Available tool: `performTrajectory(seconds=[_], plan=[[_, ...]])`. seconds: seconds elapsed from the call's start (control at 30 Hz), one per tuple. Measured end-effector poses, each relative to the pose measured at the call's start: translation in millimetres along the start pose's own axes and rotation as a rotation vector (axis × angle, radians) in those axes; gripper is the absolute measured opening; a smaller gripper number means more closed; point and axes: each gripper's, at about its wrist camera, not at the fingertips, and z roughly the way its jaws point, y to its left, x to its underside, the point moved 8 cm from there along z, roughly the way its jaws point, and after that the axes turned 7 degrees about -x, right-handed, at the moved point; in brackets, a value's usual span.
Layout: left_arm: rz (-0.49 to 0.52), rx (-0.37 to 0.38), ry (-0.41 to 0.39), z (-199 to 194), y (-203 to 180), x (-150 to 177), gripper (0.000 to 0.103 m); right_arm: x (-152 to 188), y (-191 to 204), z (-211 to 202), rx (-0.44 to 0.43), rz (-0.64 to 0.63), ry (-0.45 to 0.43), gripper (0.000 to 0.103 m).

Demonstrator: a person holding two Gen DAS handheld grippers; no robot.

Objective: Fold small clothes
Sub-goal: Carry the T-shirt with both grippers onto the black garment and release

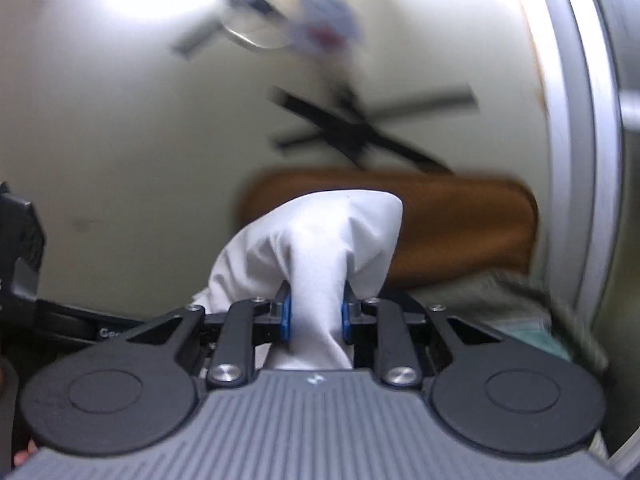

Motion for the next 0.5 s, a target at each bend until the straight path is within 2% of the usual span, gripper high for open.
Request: performTrajectory(seconds=[0.1, 0.23, 0.27, 0.33, 0.37, 0.4, 0.43, 0.5], plan=[[0.02, -0.048, 0.014, 35, 0, 5, 0.055, 22, -36, 31, 0.037, 0.087, 0.018, 0.033], [0.069, -0.077, -0.001, 33, 2, 7, 0.066, 31, -42, 33, 0.03, 0.119, -0.003, 0.041], [0.079, -0.083, 0.003, 29, 3, 8, 0.067, 32, -41, 31, 0.046, 0.115, -0.002, 0.053], [0.069, -0.068, 0.006, 13, 8, 13, 0.068, 31, -42, 16, 0.087, 0.102, -0.02, 0.063], [0.061, -0.062, -0.001, 4, 12, 14, 0.07, 31, -36, 4, 0.095, 0.087, -0.047, 0.063], [0.06, -0.069, -0.018, -9, 18, 19, 0.076, 30, -33, -9, 0.097, 0.077, -0.077, 0.065], [0.069, -0.084, -0.036, -18, 26, 24, 0.081, 31, -26, -23, 0.097, 0.067, -0.105, 0.066], [0.097, -0.129, -0.07, -40, 38, 38, 0.085, 38, -10, -47, 0.104, 0.052, -0.135, 0.072]])
